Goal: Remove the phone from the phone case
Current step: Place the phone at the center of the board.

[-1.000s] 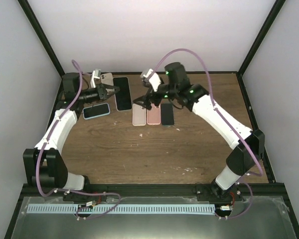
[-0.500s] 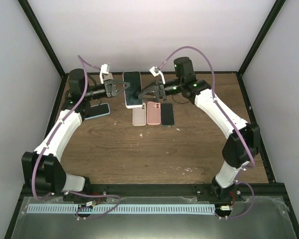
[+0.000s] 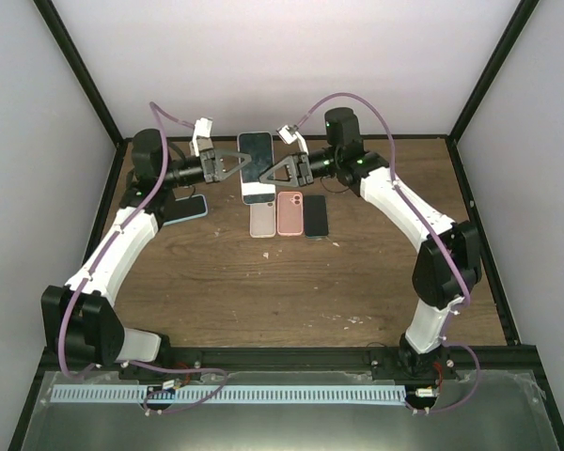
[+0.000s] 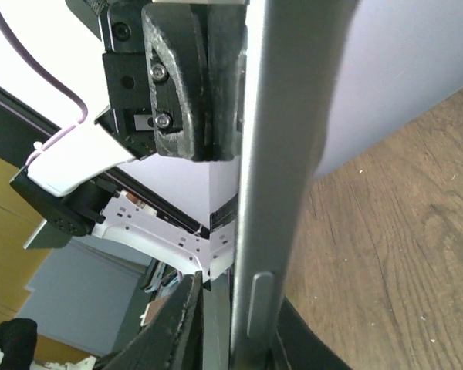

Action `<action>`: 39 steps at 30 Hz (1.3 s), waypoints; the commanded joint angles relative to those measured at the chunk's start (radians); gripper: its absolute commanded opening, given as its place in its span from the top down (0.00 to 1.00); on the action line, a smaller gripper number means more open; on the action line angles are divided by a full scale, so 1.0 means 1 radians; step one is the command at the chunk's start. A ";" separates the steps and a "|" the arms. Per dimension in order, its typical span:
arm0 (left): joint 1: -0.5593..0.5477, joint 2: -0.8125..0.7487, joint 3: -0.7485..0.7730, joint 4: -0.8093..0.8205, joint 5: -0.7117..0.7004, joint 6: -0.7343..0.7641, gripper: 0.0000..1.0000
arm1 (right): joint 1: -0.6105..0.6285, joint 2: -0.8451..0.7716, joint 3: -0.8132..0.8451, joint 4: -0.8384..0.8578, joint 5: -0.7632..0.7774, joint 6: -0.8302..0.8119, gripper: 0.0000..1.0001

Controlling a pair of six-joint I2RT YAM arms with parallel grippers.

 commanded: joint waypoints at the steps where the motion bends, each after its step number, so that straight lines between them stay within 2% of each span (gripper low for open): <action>1: -0.005 -0.001 0.049 -0.020 -0.002 0.070 1.00 | -0.001 0.000 -0.003 0.049 -0.046 0.045 0.87; 4: -0.004 -0.002 0.070 -0.113 -0.024 0.154 0.98 | -0.010 -0.009 -0.004 0.021 -0.029 0.013 0.99; 6: -0.004 -0.004 0.089 -0.193 -0.047 0.224 0.86 | -0.019 -0.017 -0.006 0.006 -0.024 -0.004 0.99; 10: -0.002 -0.014 0.126 -0.372 -0.109 0.381 0.53 | -0.034 -0.041 -0.004 -0.057 0.007 -0.076 0.99; 13: 0.001 -0.018 0.156 -0.495 -0.184 0.491 0.17 | -0.048 -0.060 -0.003 -0.102 0.028 -0.134 0.99; 15: 0.002 -0.019 0.177 -0.583 -0.252 0.582 0.02 | -0.060 -0.072 -0.002 -0.140 0.043 -0.181 0.99; 18: 0.003 -0.027 0.187 -0.663 -0.436 0.670 0.00 | -0.075 -0.090 0.002 -0.208 0.068 -0.272 0.99; 21: 0.005 -0.022 0.201 -0.709 -0.636 0.683 0.00 | -0.082 -0.108 0.015 -0.307 0.126 -0.390 0.99; 25: 0.024 0.004 0.268 -0.788 -0.786 0.693 0.00 | -0.107 -0.136 0.004 -0.387 0.175 -0.490 0.99; 29: 0.028 -0.016 0.280 -0.818 -0.828 0.795 0.00 | -0.160 -0.158 -0.020 -0.440 0.190 -0.542 0.99; 33: 0.028 -0.123 0.148 -0.665 -0.882 0.828 0.00 | -0.240 -0.172 -0.086 -0.487 0.183 -0.571 0.99; 39: 0.026 -0.088 0.200 -0.780 -0.785 0.918 0.00 | -0.393 -0.122 -0.161 -0.597 0.166 -0.614 0.99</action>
